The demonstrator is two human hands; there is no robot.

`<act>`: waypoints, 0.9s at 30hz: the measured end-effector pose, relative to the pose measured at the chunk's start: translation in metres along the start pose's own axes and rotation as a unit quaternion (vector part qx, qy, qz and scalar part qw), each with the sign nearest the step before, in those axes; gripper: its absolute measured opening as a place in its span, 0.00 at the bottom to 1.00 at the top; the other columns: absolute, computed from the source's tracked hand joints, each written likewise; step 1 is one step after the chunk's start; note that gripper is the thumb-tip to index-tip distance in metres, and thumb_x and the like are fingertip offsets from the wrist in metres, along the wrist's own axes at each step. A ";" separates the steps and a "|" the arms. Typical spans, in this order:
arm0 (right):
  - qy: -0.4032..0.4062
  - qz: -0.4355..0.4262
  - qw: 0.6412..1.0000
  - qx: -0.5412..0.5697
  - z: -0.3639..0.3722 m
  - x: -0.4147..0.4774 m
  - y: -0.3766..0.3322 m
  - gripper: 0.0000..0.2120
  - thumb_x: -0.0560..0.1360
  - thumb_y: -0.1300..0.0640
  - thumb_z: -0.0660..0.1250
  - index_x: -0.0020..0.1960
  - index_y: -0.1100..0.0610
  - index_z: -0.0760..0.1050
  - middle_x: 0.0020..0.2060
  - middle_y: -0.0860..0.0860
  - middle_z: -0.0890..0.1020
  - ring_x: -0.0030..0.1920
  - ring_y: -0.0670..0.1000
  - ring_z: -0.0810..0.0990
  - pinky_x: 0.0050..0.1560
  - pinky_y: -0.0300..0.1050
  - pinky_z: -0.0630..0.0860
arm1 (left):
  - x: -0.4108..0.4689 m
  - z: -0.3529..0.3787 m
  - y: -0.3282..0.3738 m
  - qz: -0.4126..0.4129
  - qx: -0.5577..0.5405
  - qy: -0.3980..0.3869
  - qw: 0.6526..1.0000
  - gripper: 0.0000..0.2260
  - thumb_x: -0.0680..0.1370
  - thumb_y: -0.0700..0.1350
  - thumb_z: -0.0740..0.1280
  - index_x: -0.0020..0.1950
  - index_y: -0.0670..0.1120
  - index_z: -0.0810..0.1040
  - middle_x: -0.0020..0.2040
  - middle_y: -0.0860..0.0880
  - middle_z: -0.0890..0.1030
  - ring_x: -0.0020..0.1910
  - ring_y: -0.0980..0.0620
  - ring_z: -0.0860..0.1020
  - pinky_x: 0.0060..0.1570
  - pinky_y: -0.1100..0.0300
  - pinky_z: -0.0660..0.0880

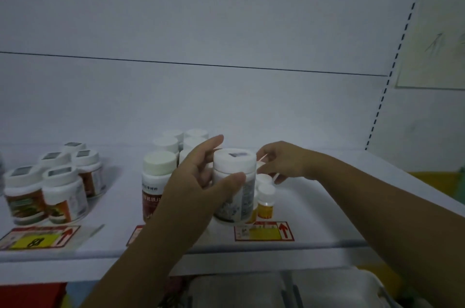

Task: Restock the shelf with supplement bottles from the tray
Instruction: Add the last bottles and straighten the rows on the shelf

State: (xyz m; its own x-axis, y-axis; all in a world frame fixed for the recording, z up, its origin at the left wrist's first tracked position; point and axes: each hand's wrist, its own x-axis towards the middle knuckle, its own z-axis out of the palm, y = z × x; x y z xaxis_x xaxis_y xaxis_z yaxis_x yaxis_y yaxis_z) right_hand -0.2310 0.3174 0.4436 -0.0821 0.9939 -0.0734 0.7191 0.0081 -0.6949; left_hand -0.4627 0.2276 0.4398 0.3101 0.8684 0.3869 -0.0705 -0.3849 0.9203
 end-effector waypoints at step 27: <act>-0.103 -0.316 0.913 0.235 0.137 -0.161 -0.157 0.04 0.71 0.53 0.70 0.46 0.52 0.81 0.44 0.47 0.85 0.45 0.47 0.84 0.44 0.43 0.81 | -0.197 -0.048 0.051 -0.077 0.098 0.234 0.964 0.22 0.69 0.38 0.74 0.60 0.51 0.76 0.52 0.50 0.84 0.50 0.54 0.83 0.45 0.63 0.80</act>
State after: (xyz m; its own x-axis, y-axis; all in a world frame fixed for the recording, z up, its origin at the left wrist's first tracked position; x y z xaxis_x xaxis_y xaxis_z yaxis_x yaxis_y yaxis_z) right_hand -0.4248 0.1411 0.4666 -0.5406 0.7654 0.3491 0.1111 0.4763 -0.8723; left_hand -0.5723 0.0521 0.4135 -0.1618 0.9486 0.2722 0.1363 -0.2517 0.9582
